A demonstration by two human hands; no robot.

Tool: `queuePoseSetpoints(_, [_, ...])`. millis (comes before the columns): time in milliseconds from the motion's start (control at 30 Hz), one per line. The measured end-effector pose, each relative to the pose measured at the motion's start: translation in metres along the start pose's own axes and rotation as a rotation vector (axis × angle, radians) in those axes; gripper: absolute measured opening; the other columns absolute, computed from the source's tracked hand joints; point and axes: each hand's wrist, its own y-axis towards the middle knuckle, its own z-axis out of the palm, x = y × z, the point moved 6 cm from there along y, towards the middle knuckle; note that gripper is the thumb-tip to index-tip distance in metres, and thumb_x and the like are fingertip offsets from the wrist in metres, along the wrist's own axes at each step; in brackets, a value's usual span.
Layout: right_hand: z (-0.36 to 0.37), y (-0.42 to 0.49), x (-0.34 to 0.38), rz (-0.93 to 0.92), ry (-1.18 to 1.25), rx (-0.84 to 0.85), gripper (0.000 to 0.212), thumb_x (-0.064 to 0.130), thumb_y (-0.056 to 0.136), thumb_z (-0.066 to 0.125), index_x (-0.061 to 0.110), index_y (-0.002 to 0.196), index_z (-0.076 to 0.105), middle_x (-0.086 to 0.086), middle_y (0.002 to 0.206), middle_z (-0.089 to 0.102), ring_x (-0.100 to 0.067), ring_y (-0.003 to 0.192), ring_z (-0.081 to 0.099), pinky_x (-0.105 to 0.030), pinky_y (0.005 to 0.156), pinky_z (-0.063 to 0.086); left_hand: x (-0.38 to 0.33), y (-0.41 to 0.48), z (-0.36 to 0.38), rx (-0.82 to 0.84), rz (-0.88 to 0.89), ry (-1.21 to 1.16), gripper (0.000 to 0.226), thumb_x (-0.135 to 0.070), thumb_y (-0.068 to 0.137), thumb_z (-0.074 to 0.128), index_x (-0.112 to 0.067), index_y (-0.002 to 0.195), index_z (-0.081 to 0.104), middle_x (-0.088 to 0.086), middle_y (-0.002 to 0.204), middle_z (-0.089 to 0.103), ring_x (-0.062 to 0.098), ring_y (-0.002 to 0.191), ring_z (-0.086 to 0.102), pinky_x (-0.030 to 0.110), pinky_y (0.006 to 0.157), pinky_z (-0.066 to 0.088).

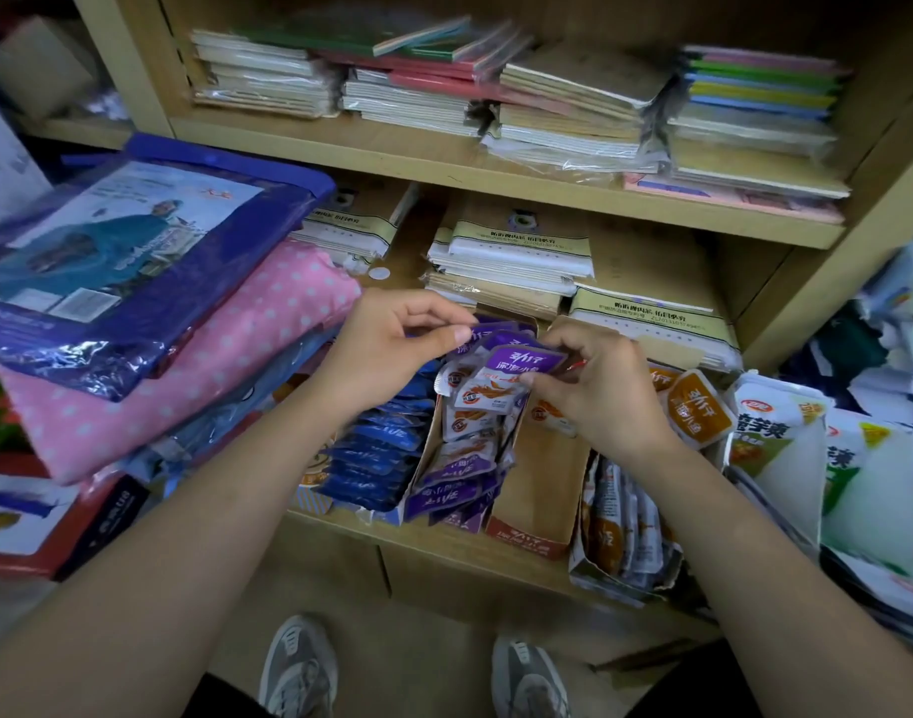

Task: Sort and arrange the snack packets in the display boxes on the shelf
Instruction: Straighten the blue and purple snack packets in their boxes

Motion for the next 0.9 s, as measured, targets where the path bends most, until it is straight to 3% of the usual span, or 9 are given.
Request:
queuePoseSetpoints(100, [0.0, 0.001, -0.003, 0.024, 0.01, -0.011, 0.026, 0.023, 0.082, 0.082, 0.017, 0.103, 0.068, 0.004, 0.101, 0.068, -0.01, 0.1, 0.065, -0.027, 0.071, 0.06, 0.011, -0.001, 0.002, 0.058, -0.064, 0.038, 0.017, -0.013, 0.094, 0.068, -0.03, 0.097, 0.072, -0.01, 0.095, 0.076, 0.006, 0.096, 0.071, 0.03, 0.085, 0.057])
queuePoseSetpoints(200, [-0.001, 0.001, -0.006, 0.083, 0.072, -0.027, 0.036, 0.026, 0.081, 0.082, 0.027, 0.108, 0.06, 0.009, 0.097, 0.065, -0.002, 0.089, 0.064, -0.01, 0.063, 0.053, 0.023, -0.002, 0.009, 0.157, -0.126, 0.104, 0.012, -0.02, 0.1, 0.06, -0.014, 0.097, 0.07, 0.003, 0.095, 0.076, 0.019, 0.096, 0.072, 0.048, 0.085, 0.059])
queuePoseSetpoints(300, [0.004, 0.002, -0.003, 0.077, 0.153, 0.025, 0.051, 0.027, 0.082, 0.08, 0.024, 0.127, 0.059, 0.01, 0.108, 0.065, -0.003, 0.102, 0.064, -0.018, 0.071, 0.059, 0.025, -0.003, 0.01, 0.23, -0.182, 0.022, 0.014, -0.018, 0.101, 0.055, -0.012, 0.098, 0.068, 0.0, 0.1, 0.075, 0.013, 0.104, 0.07, 0.041, 0.089, 0.06])
queuePoseSetpoints(400, [0.006, 0.003, -0.006, 0.083, 0.172, 0.061, 0.045, 0.025, 0.084, 0.077, 0.017, 0.125, 0.061, 0.001, 0.115, 0.067, -0.008, 0.108, 0.063, -0.036, 0.081, 0.061, 0.021, -0.005, 0.013, 0.31, -0.192, -0.028, 0.015, -0.016, 0.101, 0.056, -0.023, 0.103, 0.069, -0.002, 0.105, 0.075, 0.012, 0.107, 0.069, 0.033, 0.09, 0.058])
queuePoseSetpoints(500, [0.003, 0.003, -0.01, 0.122, 0.154, 0.074, 0.045, 0.026, 0.086, 0.076, 0.015, 0.126, 0.06, -0.001, 0.113, 0.07, -0.011, 0.108, 0.065, -0.041, 0.082, 0.061, 0.02, -0.005, 0.002, 0.141, -0.173, -0.021, 0.022, -0.007, 0.094, 0.066, -0.025, 0.106, 0.072, -0.002, 0.102, 0.076, 0.015, 0.098, 0.072, 0.035, 0.084, 0.061])
queuePoseSetpoints(600, [0.001, 0.003, -0.01, 0.119, 0.135, 0.064, 0.045, 0.026, 0.087, 0.075, 0.016, 0.128, 0.059, 0.0, 0.113, 0.068, -0.013, 0.109, 0.064, -0.04, 0.083, 0.061, 0.014, -0.008, -0.013, -0.03, -0.087, 0.153, 0.021, -0.008, 0.089, 0.073, -0.023, 0.104, 0.076, -0.01, 0.091, 0.077, 0.004, 0.087, 0.072, 0.032, 0.084, 0.061])
queuePoseSetpoints(733, [0.002, 0.001, -0.005, 0.089, 0.048, 0.043, 0.046, 0.029, 0.088, 0.074, 0.016, 0.129, 0.058, -0.004, 0.119, 0.067, -0.017, 0.106, 0.066, -0.041, 0.077, 0.062, 0.0, -0.022, 0.005, 0.15, -0.06, 0.199, 0.054, 0.002, 0.097, 0.056, -0.042, 0.128, 0.059, -0.033, 0.111, 0.065, -0.01, 0.106, 0.064, 0.017, 0.095, 0.052])
queuePoseSetpoints(833, [0.003, 0.001, -0.001, 0.049, -0.02, -0.002, 0.045, 0.027, 0.088, 0.076, 0.015, 0.127, 0.058, -0.006, 0.118, 0.068, -0.015, 0.099, 0.068, -0.032, 0.071, 0.061, 0.006, -0.032, 0.018, 0.275, -0.149, 0.159, 0.067, 0.008, 0.099, 0.047, -0.034, 0.151, 0.037, -0.021, 0.141, 0.051, -0.001, 0.117, 0.061, 0.018, 0.096, 0.052])
queuePoseSetpoints(900, [0.005, 0.002, 0.0, 0.026, -0.051, -0.019, 0.046, 0.026, 0.086, 0.078, 0.014, 0.126, 0.058, -0.006, 0.116, 0.068, -0.013, 0.095, 0.068, -0.024, 0.068, 0.058, 0.013, -0.034, 0.017, 0.312, -0.205, 0.102, 0.068, 0.007, 0.099, 0.049, -0.027, 0.155, 0.033, -0.015, 0.15, 0.045, 0.003, 0.121, 0.06, 0.023, 0.099, 0.052])
